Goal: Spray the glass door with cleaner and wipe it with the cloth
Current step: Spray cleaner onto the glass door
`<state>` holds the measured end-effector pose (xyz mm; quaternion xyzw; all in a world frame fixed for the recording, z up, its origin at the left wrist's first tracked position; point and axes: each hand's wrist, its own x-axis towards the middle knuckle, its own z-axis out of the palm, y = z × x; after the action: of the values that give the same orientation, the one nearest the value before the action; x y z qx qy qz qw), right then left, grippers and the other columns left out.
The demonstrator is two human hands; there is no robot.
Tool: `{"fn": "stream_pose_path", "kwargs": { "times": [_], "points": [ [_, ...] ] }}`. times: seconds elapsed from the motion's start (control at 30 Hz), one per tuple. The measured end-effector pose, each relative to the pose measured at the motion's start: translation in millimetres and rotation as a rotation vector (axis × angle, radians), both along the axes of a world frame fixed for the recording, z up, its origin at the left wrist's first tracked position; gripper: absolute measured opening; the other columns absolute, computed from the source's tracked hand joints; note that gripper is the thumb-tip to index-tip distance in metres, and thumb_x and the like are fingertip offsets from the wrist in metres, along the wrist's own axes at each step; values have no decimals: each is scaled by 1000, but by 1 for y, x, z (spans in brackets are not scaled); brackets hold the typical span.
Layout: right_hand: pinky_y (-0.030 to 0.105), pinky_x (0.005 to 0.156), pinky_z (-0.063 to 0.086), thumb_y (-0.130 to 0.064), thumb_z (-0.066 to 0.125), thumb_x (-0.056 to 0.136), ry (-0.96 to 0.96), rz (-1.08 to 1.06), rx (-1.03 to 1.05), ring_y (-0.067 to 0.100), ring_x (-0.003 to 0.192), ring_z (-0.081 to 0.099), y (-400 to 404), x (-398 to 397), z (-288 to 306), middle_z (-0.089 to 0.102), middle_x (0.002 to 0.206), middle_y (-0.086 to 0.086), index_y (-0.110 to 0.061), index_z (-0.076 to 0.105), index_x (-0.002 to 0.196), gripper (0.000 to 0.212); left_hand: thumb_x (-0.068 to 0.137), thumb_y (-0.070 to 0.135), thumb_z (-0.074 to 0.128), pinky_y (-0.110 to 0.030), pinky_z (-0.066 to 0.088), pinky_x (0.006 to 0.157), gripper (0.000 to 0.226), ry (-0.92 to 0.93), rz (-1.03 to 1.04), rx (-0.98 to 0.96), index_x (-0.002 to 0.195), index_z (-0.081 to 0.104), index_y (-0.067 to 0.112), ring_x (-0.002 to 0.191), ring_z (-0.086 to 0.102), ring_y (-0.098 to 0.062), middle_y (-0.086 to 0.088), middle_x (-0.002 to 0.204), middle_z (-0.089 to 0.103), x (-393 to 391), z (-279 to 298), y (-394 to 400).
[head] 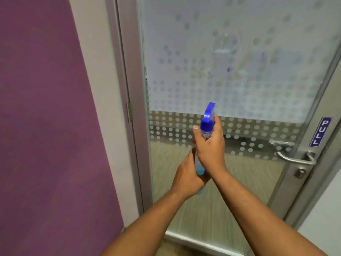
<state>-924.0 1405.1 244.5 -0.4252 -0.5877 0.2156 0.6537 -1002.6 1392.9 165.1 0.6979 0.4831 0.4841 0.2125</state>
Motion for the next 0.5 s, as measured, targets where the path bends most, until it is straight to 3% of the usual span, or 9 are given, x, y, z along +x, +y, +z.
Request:
{"fn": "stream_pose_path", "kwargs": {
  "times": [0.13, 0.27, 0.37, 0.5],
  "points": [
    [52, 79, 55, -27, 64, 92, 60, -48, 89, 27, 85, 65, 41, 14, 9, 64, 97, 8, -37, 55, 111, 23, 77, 44, 72, -36, 57, 91, 72, 23, -72, 52, 142, 40, 39, 116, 62, -1, 17, 130, 60, 9, 13, 54],
    [51, 78, 55, -22, 63, 89, 106, -59, 158, 32, 83, 64, 78, 23, 25, 62, 96, -10, -58, 52, 100, 39, 80, 45, 67, -40, 58, 87, 66, 57, -85, 103, 139, 42, 31, 112, 62, -5, 11, 127, 59, 24, 26, 101],
    [56, 76, 55, -19, 65, 88, 114, -62, 144, 35, 80, 64, 106, 33, 37, 63, 92, 1, -45, 56, 91, 28, 81, 47, 67, -42, 58, 82, 62, 56, -59, 116, 134, 45, 24, 104, 64, -9, 7, 121, 60, 31, 31, 127],
    [45, 74, 60, -36, 66, 93, 71, -66, 88, 14, 68, 72, 133, 39, 47, 67, 81, -3, -38, 55, 89, 11, 76, 59, 60, -42, 58, 81, 67, 31, -35, 115, 132, 45, 24, 102, 64, -11, 5, 119, 60, 39, 37, 147]
  ]
}}
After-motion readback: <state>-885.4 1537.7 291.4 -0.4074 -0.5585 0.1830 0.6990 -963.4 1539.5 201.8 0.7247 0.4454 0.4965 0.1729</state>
